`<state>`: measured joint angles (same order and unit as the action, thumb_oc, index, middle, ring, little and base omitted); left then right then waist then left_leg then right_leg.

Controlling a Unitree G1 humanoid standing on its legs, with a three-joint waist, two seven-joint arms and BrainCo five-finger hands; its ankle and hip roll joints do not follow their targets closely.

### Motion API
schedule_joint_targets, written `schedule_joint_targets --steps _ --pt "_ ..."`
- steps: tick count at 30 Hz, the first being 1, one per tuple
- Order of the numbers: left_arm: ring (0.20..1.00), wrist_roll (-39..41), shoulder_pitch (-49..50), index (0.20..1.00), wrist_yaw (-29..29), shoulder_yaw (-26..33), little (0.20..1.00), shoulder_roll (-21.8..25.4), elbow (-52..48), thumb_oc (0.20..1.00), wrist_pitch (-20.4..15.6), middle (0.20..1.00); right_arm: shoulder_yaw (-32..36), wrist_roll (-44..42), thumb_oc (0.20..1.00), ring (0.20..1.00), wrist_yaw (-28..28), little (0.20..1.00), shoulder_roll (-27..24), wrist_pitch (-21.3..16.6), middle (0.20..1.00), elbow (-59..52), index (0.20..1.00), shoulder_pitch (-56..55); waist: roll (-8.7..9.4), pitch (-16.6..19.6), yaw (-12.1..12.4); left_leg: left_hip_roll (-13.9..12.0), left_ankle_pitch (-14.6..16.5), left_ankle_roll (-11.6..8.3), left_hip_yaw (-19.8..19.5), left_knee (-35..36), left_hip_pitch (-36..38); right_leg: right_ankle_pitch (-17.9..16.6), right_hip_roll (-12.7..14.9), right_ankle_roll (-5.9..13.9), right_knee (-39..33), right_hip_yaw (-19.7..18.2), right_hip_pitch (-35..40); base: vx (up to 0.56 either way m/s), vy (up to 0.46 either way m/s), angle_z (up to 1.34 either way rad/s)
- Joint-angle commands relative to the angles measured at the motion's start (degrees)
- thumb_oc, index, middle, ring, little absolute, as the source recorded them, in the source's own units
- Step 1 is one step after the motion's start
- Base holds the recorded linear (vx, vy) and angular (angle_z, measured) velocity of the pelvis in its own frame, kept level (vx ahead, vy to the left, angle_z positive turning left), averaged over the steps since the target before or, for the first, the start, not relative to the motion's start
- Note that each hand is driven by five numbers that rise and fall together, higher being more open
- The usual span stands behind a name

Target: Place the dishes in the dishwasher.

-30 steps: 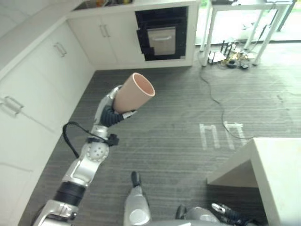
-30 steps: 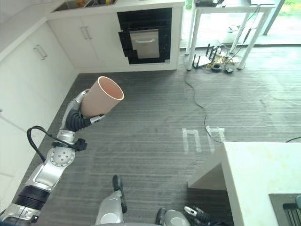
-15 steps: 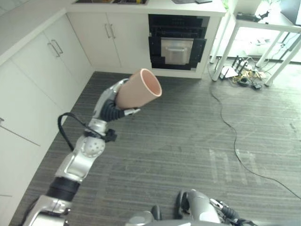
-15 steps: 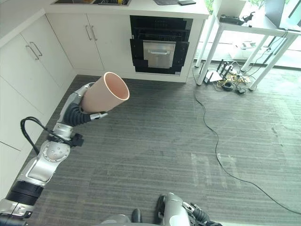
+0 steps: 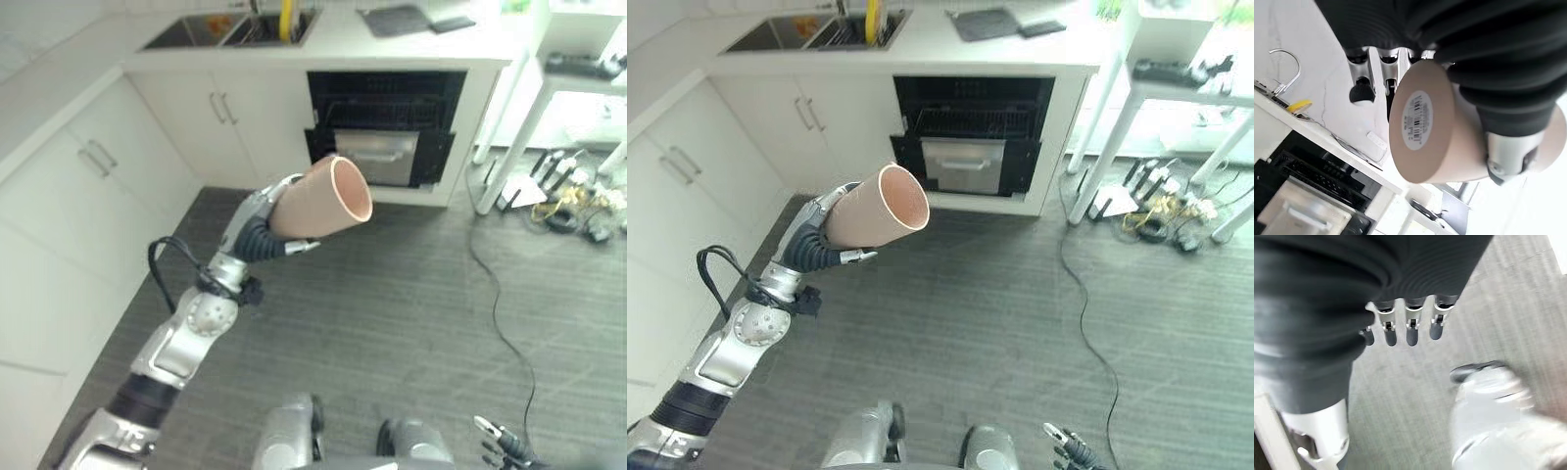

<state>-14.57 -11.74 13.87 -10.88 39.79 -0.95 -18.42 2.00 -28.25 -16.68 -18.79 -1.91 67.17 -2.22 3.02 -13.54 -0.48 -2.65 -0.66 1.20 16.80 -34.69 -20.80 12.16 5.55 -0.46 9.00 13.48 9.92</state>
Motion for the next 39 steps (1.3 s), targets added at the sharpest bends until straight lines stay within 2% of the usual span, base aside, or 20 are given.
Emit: schedule_joint_targets --steps 1,2,3,4,5,7,9,12,15,20,25,26,28,29,30,32,34,35,36,39 --pt "0.2 2.4 -4.6 0.2 2.6 2.5 0.2 -0.6 -2.3 0.2 -1.3 0.2 -3.6 -1.9 1.0 1.0 -0.5 1.0 -2.0 -0.7 1.0 0.1 1.0 0.6 -4.43 -0.6 -0.4 -1.9 0.4 -5.4 -4.6 17.4 13.2 -5.9 -2.9 3.08 -4.3 2.0 -4.6 0.28 0.171 -0.87" --pt "0.2 2.4 -4.3 0.2 2.9 2.6 0.2 -0.6 -2.4 0.2 -1.4 0.2 -3.9 -2.2 1.0 1.0 -0.3 1.0 -1.9 -0.6 1.0 0.1 1.0 0.7 -4.45 -0.4 -0.1 -2.2 -0.6 -5.65 -5.3 19.7 13.0 -6.0 -2.8 3.26 -4.5 1.2 -4.6 0.48 0.347 -1.18" --pt "0.2 1.6 -2.6 0.2 3.9 3.8 0.2 -0.7 -2.1 0.2 -2.1 0.2 -4.5 -1.8 1.0 1.0 0.3 1.0 -1.6 -0.7 1.0 0.2 1.0 0.5 -4.74 -0.2 1.0 -5.6 -4.7 -7.32 -9.9 25.6 11.3 -4.5 -2.8 3.87 -4.2 -1.8 -3.5 0.42 0.318 -1.21" --pt "0.2 1.2 -2.0 0.2 4.0 4.4 0.2 -0.8 -1.7 0.2 -3.1 0.2 -4.5 -1.4 1.0 1.0 0.2 1.0 -1.6 -0.7 1.0 0.4 1.0 0.2 -4.69 -0.1 1.1 -6.2 -4.8 -7.55 -10.1 25.5 11.1 -3.9 -2.5 4.0 -3.7 -2.0 -3.3 0.53 0.439 -1.98" --pt "0.2 0.4 -1.1 0.2 4.1 5.2 0.2 -1.4 -0.6 0.2 -5.1 0.2 -4.5 -0.9 1.0 1.0 0.7 1.0 -1.6 -0.4 1.0 0.5 1.0 -0.3 -5.09 0.5 0.8 -6.6 -3.4 -7.34 -7.9 26.4 12.7 -2.8 -2.0 4.42 -2.6 -0.6 -3.2 0.28 0.256 -1.46" --pt "0.2 0.1 -0.9 0.2 3.0 5.7 0.2 -1.9 -1.0 0.2 -4.5 0.2 -4.2 -0.9 1.0 1.0 1.5 1.0 -1.4 0.5 1.0 0.3 1.0 -0.7 -5.34 1.0 0.6 -6.4 -2.8 -7.19 -6.8 27.4 14.2 -2.0 -1.8 4.68 -1.4 0.0 -2.9 0.24 0.218 -0.6" --pt "0.2 -0.4 -1.3 0.2 2.0 5.7 0.2 -2.3 -1.5 0.2 -3.6 0.2 -4.0 0.1 1.0 1.0 0.7 1.0 -1.0 1.9 1.0 0.7 1.0 -1.6 -5.64 1.4 0.5 -5.6 -1.6 -6.68 -7.6 28.1 15.6 -0.9 -1.2 5.0 1.1 0.3 -3.2 0.27 0.22 -0.01" --pt "0.2 -0.9 -1.4 0.2 1.1 5.9 0.2 -2.1 -1.0 0.2 -4.6 0.2 -4.3 4.0 1.0 1.0 0.8 1.0 0.1 1.0 1.0 1.0 1.0 -3.4 -6.25 1.9 0.3 -4.5 -0.6 -6.04 -8.2 30.2 17.9 0.2 -0.6 5.5 4.2 0.6 -4.2 0.23 0.207 0.17" --pt "0.2 -1.1 -1.8 0.2 0.1 5.8 0.2 -1.9 -1.1 0.2 -5.1 0.2 -3.6 1.4 1.0 1.0 1.8 1.0 1.1 1.3 1.0 1.5 1.0 -4.4 -6.49 2.3 0.3 -3.1 0.8 -5.24 -9.3 31.4 19.5 1.1 -0.2 6.15 7.0 0.8 -5.4 0.19 0.183 0.24" --pt "0.2 -2.7 -3.5 0.2 0.3 4.3 0.2 -2.2 -1.3 0.2 -5.6 0.2 -2.9 -0.3 1.0 1.0 2.9 1.0 2.6 1.0 1.0 -0.5 1.0 -5.1 -6.32 1.5 0.4 -0.1 3.1 -2.47 -10.3 32.4 20.0 -0.4 1.3 8.01 14.7 1.0 -9.9 0.06 0.154 0.21" --pt "0.2 -3.2 -4.4 0.2 0.6 3.1 0.2 -2.6 -0.9 0.2 -6.3 0.2 -2.9 -1.7 1.0 1.0 3.4 1.0 2.7 0.8 1.0 -2.1 1.0 -4.8 -5.93 0.8 0.2 1.7 3.8 -0.16 -10.5 32.7 19.9 -1.4 0.3 8.65 21.1 -0.2 -12.7 0.0 0.151 0.07" --pt "0.2 -3.7 -5.1 0.2 0.7 2.2 0.2 -2.5 -0.9 0.2 -6.4 0.2 -2.9 -2.6 1.0 1.0 3.7 1.0 2.7 0.4 1.0 -3.1 1.0 -4.7 -5.75 0.7 -0.1 3.1 3.9 1.43 -10.4 33.5 20.1 -3.2 -0.7 9.45 27.3 -1.2 -14.0 0.02 0.212 0.12" --pt "0.2 -4.1 -5.3 0.2 0.9 1.7 0.2 -2.3 -1.3 0.2 -5.7 0.2 -2.9 -2.6 1.0 1.0 3.8 1.0 2.8 0.9 1.0 -4.1 1.0 -4.8 -5.48 0.6 0.0 4.5 4.1 2.47 -10.9 34.0 20.4 -6.2 -1.8 10.7 33.1 -1.6 -14.9 0.02 0.146 0.08" --pt "0.2 -4.1 -5.3 0.2 0.9 1.7 0.2 -2.3 -1.3 0.2 -5.7 0.2 -2.9 -2.6 1.0 1.0 3.8 1.0 2.8 0.9 1.0 -4.2 1.0 -4.8 -5.42 0.6 0.0 4.6 4.1 2.51 -10.9 34.0 20.4 -6.1 -1.7 10.74 33.2 -1.7 -15.0 0.06 0.159 0.04" --pt "0.2 -4.4 -5.2 0.2 2.0 1.6 0.2 -2.3 -1.2 0.2 -3.9 0.2 -3.4 -0.8 1.0 1.0 3.0 1.0 2.5 0.8 1.0 -4.1 1.0 -4.6 -6.33 0.4 0.4 4.3 4.0 2.8 -10.6 35.2 21.7 -9.0 -0.5 10.97 39.8 -0.6 -18.1 0.07 0.144 0.03" --pt "0.2 -3.3 -5.5 0.2 2.9 1.7 0.2 -1.6 -0.8 0.2 -2.9 0.2 -4.3 0.2 1.0 1.0 2.3 1.0 1.9 0.5 1.0 -3.6 1.0 -4.0 -6.35 0.2 0.2 4.3 4.2 2.59 -9.9 35.6 22.6 -7.2 0.5 10.12 35.8 0.6 -20.4 0.11 0.055 -0.26" --pt "0.2 -2.6 -6.5 0.2 3.0 1.4 0.2 -0.9 0.1 0.2 -3.4 0.2 -5.2 0.0 1.0 1.0 2.5 1.0 1.7 0.3 1.0 -3.6 1.0 -3.9 -5.58 -0.5 -0.9 4.7 4.9 1.71 -10.5 35.8 23.9 -6.3 -0.1 9.39 24.5 0.5 -19.6 0.15 -0.133 -0.4" --pt "0.2 -2.6 -7.3 0.2 3.0 1.0 0.2 -0.6 0.4 0.2 -3.2 0.2 -5.4 -0.5 1.0 1.0 2.6 1.0 1.7 0.3 1.0 -3.3 1.0 -3.7 -4.91 -1.1 -1.7 5.0 5.5 1.28 -11.3 36.1 24.8 -7.6 0.0 9.29 14.2 -0.1 -18.8 0.15 -0.191 0.08" --pt "0.2 -2.7 -7.8 0.2 3.3 0.7 0.2 -0.3 0.8 0.2 -3.0 0.2 -5.5 -0.7 1.0 1.0 2.5 1.0 1.6 0.0 1.0 -2.6 1.0 -3.4 -4.32 -1.4 -2.2 5.6 6.4 1.34 -11.6 36.3 25.5 -9.5 0.7 9.93 9.8 -1.1 -19.7 0.15 -0.188 0.3" --pt "0.2 -1.4 -9.2 0.2 3.7 0.0 0.2 1.3 2.1 0.2 -2.6 0.2 -4.6 0.1 1.0 1.0 2.0 1.0 1.7 -0.1 1.0 -0.2 1.0 -2.7 -4.13 -2.1 -3.6 5.7 9.5 1.84 -12.0 36.3 28.4 -14.8 1.8 11.92 4.3 -3.0 -22.8 0.2 -0.147 0.45"
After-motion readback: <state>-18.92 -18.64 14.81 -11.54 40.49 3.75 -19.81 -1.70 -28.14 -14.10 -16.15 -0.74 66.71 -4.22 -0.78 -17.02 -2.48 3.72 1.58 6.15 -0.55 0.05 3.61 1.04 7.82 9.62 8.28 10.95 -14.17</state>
